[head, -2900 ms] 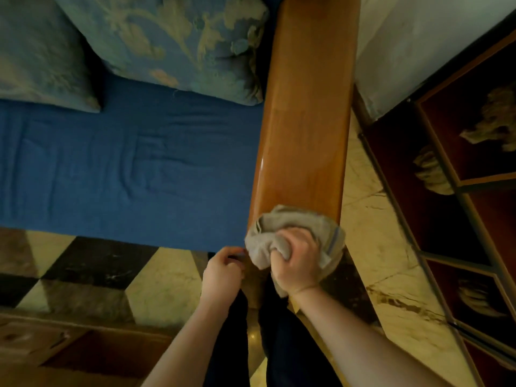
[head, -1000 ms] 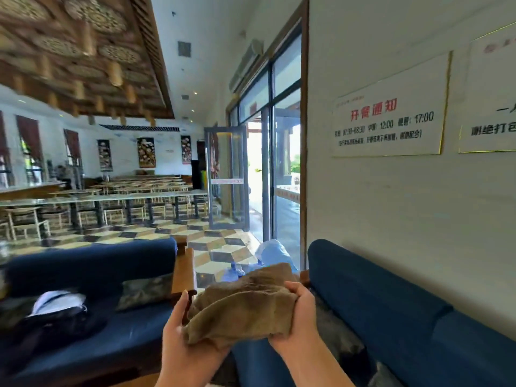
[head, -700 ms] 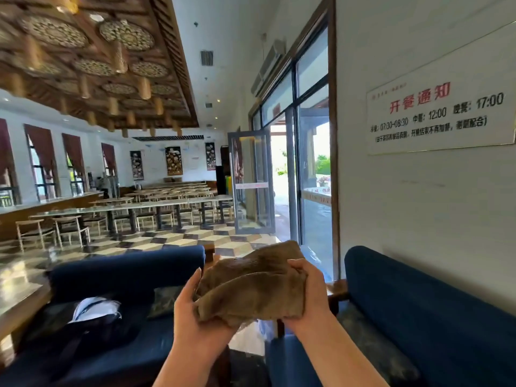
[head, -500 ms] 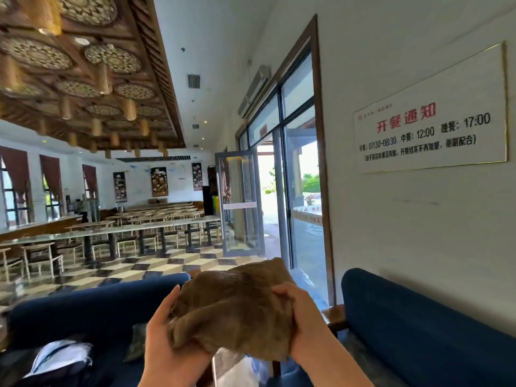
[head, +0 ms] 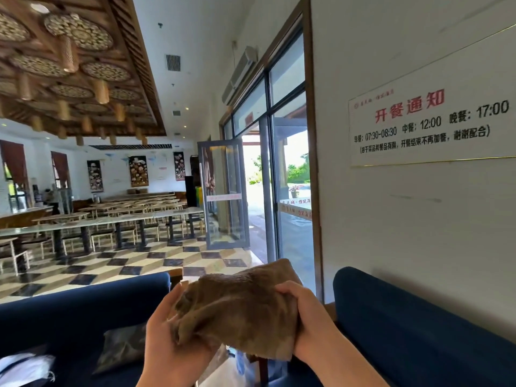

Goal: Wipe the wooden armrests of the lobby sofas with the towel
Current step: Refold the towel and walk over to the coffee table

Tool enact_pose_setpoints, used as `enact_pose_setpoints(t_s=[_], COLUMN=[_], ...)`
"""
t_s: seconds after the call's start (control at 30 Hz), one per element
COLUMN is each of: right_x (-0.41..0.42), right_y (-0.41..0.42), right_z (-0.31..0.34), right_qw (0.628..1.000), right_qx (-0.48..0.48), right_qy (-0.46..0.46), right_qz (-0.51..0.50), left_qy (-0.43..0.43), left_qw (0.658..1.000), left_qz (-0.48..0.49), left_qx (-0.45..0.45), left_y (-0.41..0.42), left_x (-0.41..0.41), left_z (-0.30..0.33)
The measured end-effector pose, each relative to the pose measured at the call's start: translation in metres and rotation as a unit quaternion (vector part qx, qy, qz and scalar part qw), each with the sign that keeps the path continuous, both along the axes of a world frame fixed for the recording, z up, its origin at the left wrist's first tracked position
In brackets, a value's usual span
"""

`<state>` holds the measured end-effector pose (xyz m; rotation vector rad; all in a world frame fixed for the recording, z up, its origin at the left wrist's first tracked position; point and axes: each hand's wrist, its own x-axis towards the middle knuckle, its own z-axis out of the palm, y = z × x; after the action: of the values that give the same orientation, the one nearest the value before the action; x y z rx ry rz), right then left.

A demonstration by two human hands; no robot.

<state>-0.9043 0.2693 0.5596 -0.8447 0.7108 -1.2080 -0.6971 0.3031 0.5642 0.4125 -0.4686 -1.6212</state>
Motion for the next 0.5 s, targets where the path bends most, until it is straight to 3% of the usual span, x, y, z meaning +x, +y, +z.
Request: enact_pose_setpoints(t_s=[0.17,0.5], right_x=[0.005,0.036], right_y=[-0.067,-0.217], right_z=[-0.001,-0.002], right_qw=[0.998,0.998], right_qx=[0.049,0.066], right_qy=[0.033,0.003], right_qz=[-0.019,0.007], left_qy=[0.020,0.032], left_qw=[1.000,0.997], left_qz=[0.015,0.058], left_qx=[0.013,0.031], left_y=[-0.068,-0.202], left_x=[0.003,0.024], left_z=[-0.010,-0.010])
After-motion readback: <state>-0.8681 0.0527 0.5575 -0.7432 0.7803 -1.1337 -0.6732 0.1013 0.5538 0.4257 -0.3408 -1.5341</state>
